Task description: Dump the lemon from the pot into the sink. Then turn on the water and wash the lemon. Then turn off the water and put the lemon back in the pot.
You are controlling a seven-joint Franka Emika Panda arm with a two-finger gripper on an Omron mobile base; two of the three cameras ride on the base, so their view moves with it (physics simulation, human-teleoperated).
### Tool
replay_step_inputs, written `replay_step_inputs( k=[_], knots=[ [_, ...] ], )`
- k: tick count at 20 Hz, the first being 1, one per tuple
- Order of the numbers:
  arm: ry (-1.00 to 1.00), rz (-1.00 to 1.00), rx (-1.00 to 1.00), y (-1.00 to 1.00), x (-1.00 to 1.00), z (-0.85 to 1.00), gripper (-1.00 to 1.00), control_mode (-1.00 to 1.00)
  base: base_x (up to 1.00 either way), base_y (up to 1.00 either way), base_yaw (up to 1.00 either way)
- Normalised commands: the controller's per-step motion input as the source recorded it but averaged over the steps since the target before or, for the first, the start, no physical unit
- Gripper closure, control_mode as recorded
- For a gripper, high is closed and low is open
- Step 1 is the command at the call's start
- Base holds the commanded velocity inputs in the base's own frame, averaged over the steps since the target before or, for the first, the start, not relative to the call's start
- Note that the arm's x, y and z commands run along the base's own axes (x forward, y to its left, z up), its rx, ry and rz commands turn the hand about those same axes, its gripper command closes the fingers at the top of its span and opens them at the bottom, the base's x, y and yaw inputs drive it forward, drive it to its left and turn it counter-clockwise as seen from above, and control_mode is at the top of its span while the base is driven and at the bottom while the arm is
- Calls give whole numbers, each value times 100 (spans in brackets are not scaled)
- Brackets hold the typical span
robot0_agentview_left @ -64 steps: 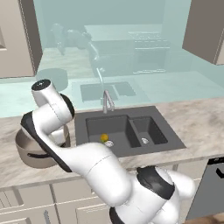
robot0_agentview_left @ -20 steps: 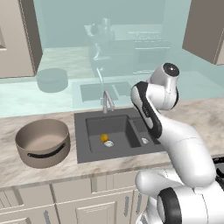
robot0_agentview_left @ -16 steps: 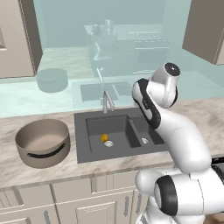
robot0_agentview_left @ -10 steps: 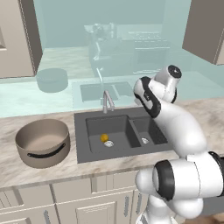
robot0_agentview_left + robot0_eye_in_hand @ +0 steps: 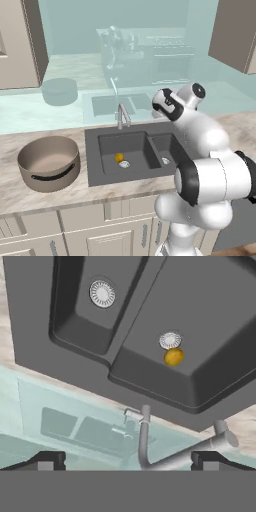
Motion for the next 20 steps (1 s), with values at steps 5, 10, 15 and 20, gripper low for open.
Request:
replay_step_inputs(
  k=[5, 10, 15, 20],
  knots=[
    [16, -6, 15, 2, 40, -8, -100, -100, 0, 0, 0],
    [20, 0, 12, 13, 39, -5, -100, -100, 0, 0, 0],
    [20, 0, 13, 25, 28, -3, -100, -100, 0, 0, 0],
    [7, 0, 10, 33, 20, -15, -100, -100, 0, 0, 0]
  ],
)
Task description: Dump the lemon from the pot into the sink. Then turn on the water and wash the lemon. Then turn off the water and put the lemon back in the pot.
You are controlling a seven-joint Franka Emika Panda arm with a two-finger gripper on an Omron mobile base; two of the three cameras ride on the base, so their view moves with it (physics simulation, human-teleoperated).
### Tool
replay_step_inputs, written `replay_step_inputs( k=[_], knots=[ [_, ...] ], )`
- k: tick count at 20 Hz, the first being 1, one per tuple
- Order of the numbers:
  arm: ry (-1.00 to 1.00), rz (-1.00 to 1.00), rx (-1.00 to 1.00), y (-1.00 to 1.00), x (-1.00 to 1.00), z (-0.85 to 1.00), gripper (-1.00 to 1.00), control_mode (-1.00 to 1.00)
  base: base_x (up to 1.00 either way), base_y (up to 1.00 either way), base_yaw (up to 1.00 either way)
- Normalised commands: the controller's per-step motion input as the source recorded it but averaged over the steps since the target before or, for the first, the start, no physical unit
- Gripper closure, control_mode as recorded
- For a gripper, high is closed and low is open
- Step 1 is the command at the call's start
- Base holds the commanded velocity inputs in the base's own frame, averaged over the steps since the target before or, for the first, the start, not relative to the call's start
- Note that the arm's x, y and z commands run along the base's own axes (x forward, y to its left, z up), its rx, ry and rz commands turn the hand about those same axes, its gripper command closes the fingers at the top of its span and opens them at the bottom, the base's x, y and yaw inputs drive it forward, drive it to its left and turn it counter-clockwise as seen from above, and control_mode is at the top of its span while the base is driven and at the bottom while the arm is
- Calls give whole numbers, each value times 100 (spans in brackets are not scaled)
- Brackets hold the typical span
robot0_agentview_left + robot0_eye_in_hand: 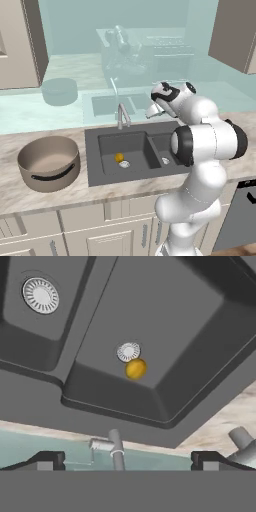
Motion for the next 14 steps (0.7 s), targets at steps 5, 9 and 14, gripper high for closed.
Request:
replay_step_inputs(
  k=[5, 9, 14],
  knots=[
    [0, 0, 9, 35, 34, -16, -100, -100, 0, 0, 0],
    [0, -1, 4, 32, 46, -28, -100, -100, 0, 0, 0],
    [3, -2, 2, 21, 52, -33, -100, -100, 0, 0, 0]
  ],
)
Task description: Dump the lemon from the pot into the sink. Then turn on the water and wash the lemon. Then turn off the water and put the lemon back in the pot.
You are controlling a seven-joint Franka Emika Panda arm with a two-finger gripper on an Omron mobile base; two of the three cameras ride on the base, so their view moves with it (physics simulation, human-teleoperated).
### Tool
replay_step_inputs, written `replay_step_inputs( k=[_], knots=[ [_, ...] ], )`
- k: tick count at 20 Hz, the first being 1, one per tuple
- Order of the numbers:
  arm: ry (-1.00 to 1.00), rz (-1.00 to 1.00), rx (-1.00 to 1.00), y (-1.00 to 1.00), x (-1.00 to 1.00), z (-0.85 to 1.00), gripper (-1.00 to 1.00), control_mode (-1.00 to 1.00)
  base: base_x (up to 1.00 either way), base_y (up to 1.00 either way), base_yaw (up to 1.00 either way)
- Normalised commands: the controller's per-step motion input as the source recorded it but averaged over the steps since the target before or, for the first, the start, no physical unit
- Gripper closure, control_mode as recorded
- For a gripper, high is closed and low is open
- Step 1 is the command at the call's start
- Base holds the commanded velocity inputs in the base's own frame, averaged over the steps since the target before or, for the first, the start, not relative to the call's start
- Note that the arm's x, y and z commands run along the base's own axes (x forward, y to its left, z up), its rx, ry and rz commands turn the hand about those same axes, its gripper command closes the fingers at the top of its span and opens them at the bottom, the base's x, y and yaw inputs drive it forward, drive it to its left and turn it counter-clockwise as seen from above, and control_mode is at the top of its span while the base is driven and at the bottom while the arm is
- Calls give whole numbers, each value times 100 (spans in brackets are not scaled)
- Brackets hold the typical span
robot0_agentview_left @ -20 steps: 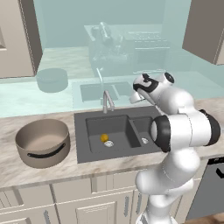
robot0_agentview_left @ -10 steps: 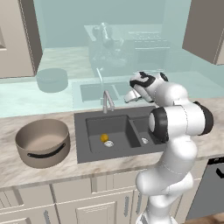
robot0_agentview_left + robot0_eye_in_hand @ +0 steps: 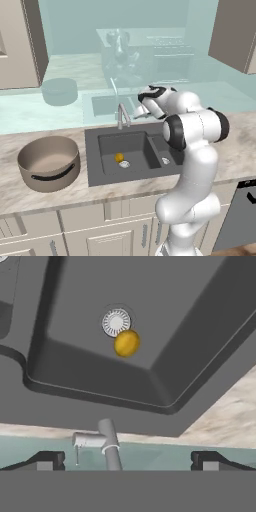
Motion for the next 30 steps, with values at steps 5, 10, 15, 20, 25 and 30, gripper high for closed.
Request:
replay_step_inputs(
  k=[5, 10, 15, 20, 25, 30],
  knots=[
    [12, -2, 3, 8, 58, -27, -100, -100, 0, 0, 0],
    [14, -3, 5, 2, 59, -22, -100, -100, 0, 0, 0],
    [11, -2, 7, 6, 57, -13, -100, -100, 0, 0, 0],
    [6, -3, 7, 13, 52, -5, -100, -100, 0, 0, 0],
    [2, -4, 5, 16, 41, -1, -100, -100, 0, 0, 0],
    [0, -5, 3, 20, 37, -1, -100, -100, 0, 0, 0]
  ],
)
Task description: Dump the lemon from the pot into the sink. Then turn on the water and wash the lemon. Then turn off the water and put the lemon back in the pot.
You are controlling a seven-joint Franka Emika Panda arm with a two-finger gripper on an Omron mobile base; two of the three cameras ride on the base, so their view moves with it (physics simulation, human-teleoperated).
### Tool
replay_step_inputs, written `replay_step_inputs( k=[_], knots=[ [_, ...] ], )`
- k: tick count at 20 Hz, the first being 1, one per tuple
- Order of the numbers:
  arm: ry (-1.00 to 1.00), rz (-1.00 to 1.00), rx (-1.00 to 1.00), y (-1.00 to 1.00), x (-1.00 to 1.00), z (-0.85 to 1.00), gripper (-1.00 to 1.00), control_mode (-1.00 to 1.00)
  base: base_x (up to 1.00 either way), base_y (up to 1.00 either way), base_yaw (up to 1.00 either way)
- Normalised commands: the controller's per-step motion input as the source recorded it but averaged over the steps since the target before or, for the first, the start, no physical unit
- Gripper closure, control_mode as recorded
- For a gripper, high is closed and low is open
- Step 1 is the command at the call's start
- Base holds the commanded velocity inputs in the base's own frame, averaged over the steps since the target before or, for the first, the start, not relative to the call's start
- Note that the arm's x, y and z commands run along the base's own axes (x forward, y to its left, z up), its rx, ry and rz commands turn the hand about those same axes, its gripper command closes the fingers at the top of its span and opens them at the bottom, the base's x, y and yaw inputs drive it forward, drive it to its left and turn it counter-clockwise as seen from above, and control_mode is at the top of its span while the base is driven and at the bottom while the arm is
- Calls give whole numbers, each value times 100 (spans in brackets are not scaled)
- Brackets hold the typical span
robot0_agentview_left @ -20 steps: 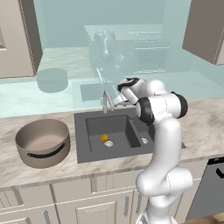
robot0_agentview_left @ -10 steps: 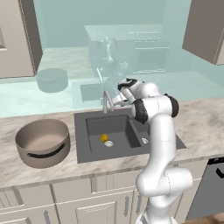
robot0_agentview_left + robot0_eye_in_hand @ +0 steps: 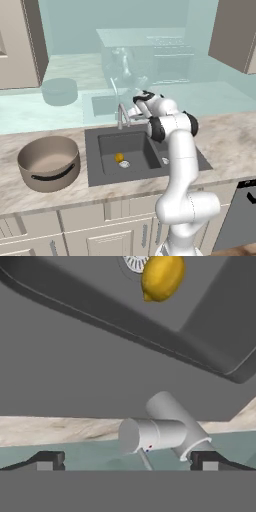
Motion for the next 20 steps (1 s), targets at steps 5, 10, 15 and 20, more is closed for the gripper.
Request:
replay_step_inputs(
  k=[5, 10, 15, 20],
  knots=[
    [1, -7, 2, 20, 38, -1, -100, -100, 0, 0, 0],
    [3, -9, 1, 7, 35, -4, -100, -100, 0, 0, 0],
    [5, -13, 0, 0, 35, -6, -100, -100, 0, 0, 0],
    [9, -13, 0, 0, 40, -13, -100, -100, 0, 0, 0]
  ],
)
